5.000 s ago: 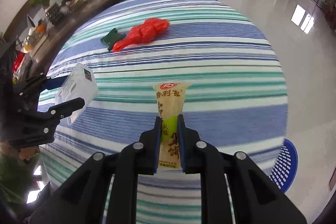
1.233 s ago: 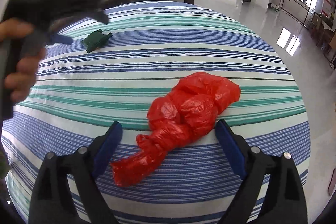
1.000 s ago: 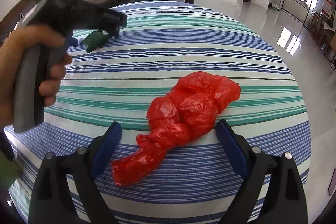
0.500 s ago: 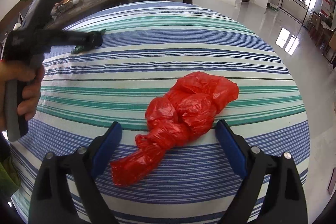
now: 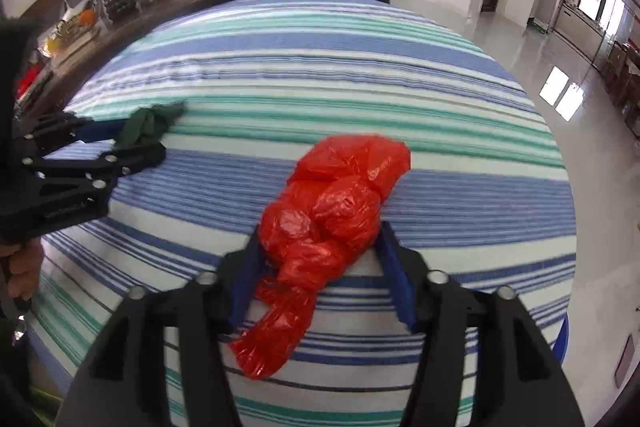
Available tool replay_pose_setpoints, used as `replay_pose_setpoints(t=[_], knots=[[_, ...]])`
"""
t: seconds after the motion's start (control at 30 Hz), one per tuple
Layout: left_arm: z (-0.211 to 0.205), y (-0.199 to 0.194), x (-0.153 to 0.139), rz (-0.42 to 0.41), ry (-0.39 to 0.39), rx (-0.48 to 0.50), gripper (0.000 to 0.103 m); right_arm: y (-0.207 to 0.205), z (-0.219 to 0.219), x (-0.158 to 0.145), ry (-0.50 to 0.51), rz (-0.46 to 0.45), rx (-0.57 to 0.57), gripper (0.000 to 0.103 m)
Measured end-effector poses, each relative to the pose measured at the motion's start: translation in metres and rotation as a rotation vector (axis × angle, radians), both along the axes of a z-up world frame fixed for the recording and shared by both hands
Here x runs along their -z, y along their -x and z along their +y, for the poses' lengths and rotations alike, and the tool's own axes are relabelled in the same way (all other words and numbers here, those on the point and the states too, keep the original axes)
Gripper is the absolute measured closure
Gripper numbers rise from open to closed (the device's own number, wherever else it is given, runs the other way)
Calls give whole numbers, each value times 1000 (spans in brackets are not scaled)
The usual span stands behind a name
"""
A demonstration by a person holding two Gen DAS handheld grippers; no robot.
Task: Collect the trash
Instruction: 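Grasp the red plastic bag with right gripper while left gripper grasps the dark green packet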
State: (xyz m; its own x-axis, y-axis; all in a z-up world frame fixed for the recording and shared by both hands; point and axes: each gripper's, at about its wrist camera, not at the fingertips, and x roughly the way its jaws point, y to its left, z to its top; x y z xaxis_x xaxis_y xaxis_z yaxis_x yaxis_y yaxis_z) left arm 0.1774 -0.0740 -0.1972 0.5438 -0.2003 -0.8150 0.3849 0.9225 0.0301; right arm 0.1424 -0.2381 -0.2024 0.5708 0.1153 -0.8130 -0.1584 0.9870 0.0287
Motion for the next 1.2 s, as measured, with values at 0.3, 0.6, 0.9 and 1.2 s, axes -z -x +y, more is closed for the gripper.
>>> replay_pose_setpoints(t=[0.3, 0.6, 0.9, 1.2], knots=[[12, -10, 5, -9, -2, -64, 18, 1, -7, 6, -22, -8, 79, 18], [24, -14, 2, 54, 65, -16, 17, 5, -11, 2, -49, 24, 64, 18], [68, -17, -16, 107, 177, 80, 9, -6, -26, -22, -200, 101, 92, 18], [16, -30, -1, 121, -31, -15, 33, -34, -9, -8, -127, 189, 120, 58]])
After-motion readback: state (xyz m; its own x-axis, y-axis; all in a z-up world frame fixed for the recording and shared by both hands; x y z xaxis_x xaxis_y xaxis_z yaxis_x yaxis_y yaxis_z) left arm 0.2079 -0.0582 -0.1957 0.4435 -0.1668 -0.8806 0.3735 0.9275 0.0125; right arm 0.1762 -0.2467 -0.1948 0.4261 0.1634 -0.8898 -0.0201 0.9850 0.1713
